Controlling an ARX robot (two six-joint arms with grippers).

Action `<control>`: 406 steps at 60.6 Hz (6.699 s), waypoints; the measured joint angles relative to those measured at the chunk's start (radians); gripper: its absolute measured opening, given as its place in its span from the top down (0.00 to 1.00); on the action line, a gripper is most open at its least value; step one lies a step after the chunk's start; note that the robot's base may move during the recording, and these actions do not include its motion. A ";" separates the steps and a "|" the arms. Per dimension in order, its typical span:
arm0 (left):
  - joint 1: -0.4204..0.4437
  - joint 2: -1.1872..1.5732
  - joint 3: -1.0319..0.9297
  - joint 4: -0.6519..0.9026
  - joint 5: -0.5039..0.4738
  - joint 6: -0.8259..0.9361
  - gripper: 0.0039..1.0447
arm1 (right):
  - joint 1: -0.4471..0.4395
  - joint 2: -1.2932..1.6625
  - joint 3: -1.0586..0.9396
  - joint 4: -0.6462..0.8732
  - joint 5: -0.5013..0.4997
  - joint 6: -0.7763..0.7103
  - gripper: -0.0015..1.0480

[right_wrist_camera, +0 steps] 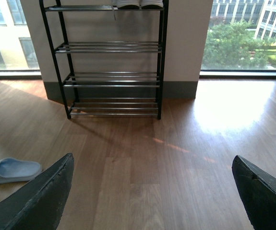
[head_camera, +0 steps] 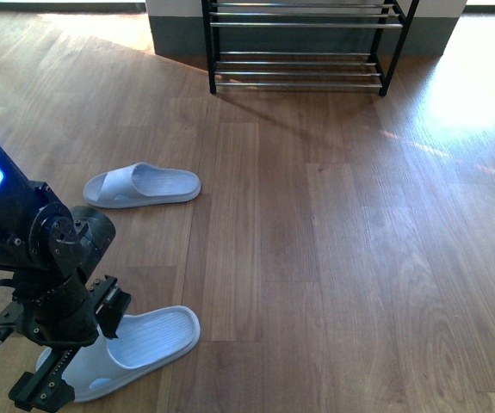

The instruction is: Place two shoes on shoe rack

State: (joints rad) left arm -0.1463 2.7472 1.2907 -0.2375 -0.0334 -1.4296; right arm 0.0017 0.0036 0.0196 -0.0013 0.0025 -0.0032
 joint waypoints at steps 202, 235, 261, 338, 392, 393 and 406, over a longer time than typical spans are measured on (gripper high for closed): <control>-0.099 -1.925 -1.061 0.131 -1.069 1.107 0.99 | 0.000 0.000 0.000 0.000 -0.002 0.000 0.09; -0.097 -1.898 -1.001 -0.066 -0.920 0.856 0.52 | 0.000 0.000 0.000 0.000 -0.002 0.000 0.09; -0.088 -1.904 -1.000 -0.054 -0.906 0.836 0.09 | 0.000 0.000 0.000 0.000 -0.002 0.000 0.09; 0.102 -0.137 -0.165 -0.001 -0.343 0.724 0.09 | 0.000 0.000 0.000 0.000 -0.002 0.000 0.09; 0.219 0.276 0.178 -0.218 -0.532 0.943 0.70 | 0.000 0.000 0.000 0.000 -0.002 0.000 0.09; 0.219 0.274 0.175 -0.218 -0.531 0.939 0.72 | 0.000 0.000 0.000 0.000 -0.002 0.000 0.09; 0.222 0.220 0.129 -0.182 -0.530 0.930 0.83 | 0.000 0.000 0.000 0.000 -0.002 0.000 0.09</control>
State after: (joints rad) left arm 0.0753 2.9677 1.4200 -0.4198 -0.5636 -0.4992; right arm 0.0013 0.0036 0.0196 -0.0013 0.0010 -0.0029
